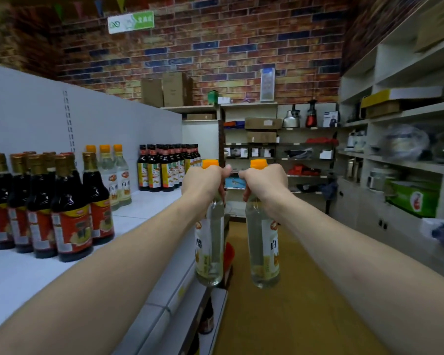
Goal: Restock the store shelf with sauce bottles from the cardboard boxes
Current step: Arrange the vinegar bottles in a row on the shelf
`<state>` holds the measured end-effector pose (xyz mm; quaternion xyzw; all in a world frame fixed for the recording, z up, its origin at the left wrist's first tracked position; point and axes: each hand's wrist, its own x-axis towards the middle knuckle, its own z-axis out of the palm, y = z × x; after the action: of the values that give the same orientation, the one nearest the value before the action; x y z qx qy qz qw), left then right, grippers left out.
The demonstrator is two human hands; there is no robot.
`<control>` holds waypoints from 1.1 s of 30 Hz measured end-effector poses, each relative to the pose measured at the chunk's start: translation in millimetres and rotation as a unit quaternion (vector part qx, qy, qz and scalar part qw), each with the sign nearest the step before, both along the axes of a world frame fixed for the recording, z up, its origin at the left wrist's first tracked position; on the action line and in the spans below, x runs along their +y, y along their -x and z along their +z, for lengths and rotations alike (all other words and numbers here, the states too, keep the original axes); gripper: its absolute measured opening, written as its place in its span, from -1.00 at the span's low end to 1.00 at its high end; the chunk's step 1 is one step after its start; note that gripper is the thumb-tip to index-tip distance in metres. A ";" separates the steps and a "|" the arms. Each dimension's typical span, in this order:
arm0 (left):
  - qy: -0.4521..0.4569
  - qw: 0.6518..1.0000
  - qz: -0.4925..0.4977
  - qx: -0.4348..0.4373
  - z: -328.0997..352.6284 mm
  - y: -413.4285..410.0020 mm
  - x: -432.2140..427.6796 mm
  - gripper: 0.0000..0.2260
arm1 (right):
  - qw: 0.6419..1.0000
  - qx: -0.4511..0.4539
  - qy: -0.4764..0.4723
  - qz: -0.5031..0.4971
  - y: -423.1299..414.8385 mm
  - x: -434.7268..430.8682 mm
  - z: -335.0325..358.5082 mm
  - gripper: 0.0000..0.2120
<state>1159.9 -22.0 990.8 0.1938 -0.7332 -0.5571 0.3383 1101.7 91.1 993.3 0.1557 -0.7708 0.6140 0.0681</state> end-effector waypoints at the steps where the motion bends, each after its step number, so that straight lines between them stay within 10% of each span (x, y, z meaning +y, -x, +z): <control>1: -0.002 1.000 0.003 0.007 1.5 13.8 -14.0 -0.60 | 1.000 0.007 -0.004 0.003 13.4 -14.0 -0.2 -0.78; 20: 0.046 0.976 0.209 0.045 47.5 204.2 -259.4 -0.69 | 0.979 0.034 0.080 0.185 220.8 -275.0 63.3 -0.83; 33: 0.026 0.875 0.482 0.044 32.8 235.9 -356.7 -0.69 | 0.874 -0.028 0.075 0.478 304.7 -453.3 41.0 -0.92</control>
<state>924.0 -378.7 1023.6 0.4897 -0.5474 -0.3137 0.6019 797.0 -362.2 1034.3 0.4826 -0.5553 0.6318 -0.2442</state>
